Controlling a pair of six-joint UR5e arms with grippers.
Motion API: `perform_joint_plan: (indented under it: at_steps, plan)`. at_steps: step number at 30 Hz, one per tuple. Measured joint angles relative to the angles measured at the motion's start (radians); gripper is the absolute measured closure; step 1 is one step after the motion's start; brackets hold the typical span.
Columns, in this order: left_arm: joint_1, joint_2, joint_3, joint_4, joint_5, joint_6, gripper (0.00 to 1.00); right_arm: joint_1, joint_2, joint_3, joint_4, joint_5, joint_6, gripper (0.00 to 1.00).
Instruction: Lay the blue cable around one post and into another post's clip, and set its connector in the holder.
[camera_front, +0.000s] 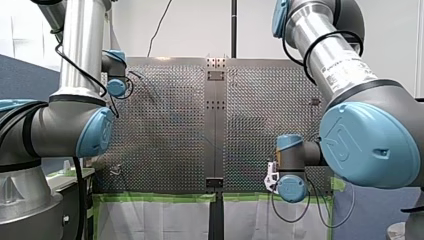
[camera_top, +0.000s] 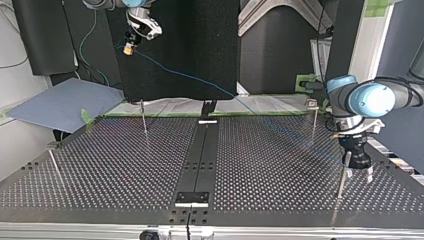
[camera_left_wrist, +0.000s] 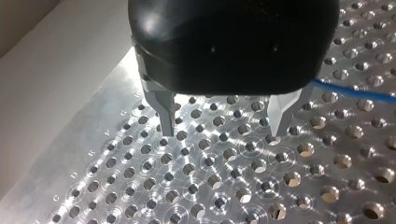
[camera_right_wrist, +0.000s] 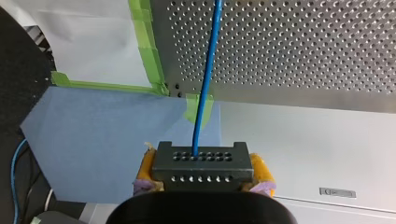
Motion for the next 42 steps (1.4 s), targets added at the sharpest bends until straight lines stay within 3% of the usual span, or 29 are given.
perform_joint_plan:
  at_steps: [7,13,20,30,34,37,42]
  plan:
    - [0.0,0.0,0.0,-0.002,0.0,0.005,0.02,-0.062,0.0,-0.025,-0.019,-0.061,-0.009,1.0]
    - [0.0,0.0,0.0,-0.01,-0.008,0.012,0.02,-0.115,0.0,-0.044,-0.019,-0.114,-0.007,1.0]
    - [-0.001,0.0,0.0,-0.018,-0.017,0.024,0.02,-0.167,0.001,-0.058,-0.018,-0.166,-0.01,1.0]
    - [-0.009,-0.004,0.0,-0.035,-0.044,0.047,0.02,-0.256,0.002,-0.143,-0.008,-0.252,-0.029,1.0]
    - [-0.019,-0.032,0.0,-0.051,-0.049,0.064,0.02,-0.295,0.003,-0.173,0.004,-0.286,-0.039,1.0]
    - [-0.026,-0.052,0.0,-0.053,-0.051,0.076,0.02,-0.312,0.004,-0.183,0.006,-0.308,-0.047,1.0]
    - [-0.029,-0.06,0.001,-0.051,-0.052,0.075,0.02,-0.32,0.011,-0.19,0.007,-0.344,-0.055,1.0]
